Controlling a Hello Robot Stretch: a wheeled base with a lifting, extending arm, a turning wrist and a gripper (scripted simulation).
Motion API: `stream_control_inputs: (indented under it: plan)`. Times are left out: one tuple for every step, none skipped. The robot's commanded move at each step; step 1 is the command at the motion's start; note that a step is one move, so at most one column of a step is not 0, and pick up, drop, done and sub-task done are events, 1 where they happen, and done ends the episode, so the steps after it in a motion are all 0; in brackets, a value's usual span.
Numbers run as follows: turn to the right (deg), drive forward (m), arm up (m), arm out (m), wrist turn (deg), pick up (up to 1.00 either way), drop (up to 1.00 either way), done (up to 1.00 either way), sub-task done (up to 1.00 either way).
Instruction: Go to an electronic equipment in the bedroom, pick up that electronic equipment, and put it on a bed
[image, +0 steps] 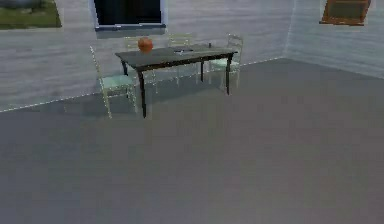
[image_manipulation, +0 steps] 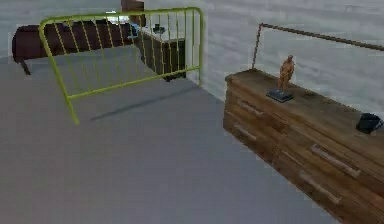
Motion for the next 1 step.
stream_control_inputs:
  plan:
    - [0.0,1.0,0.0,0.0,0.0,0.0,0.0,0.0,0.0]
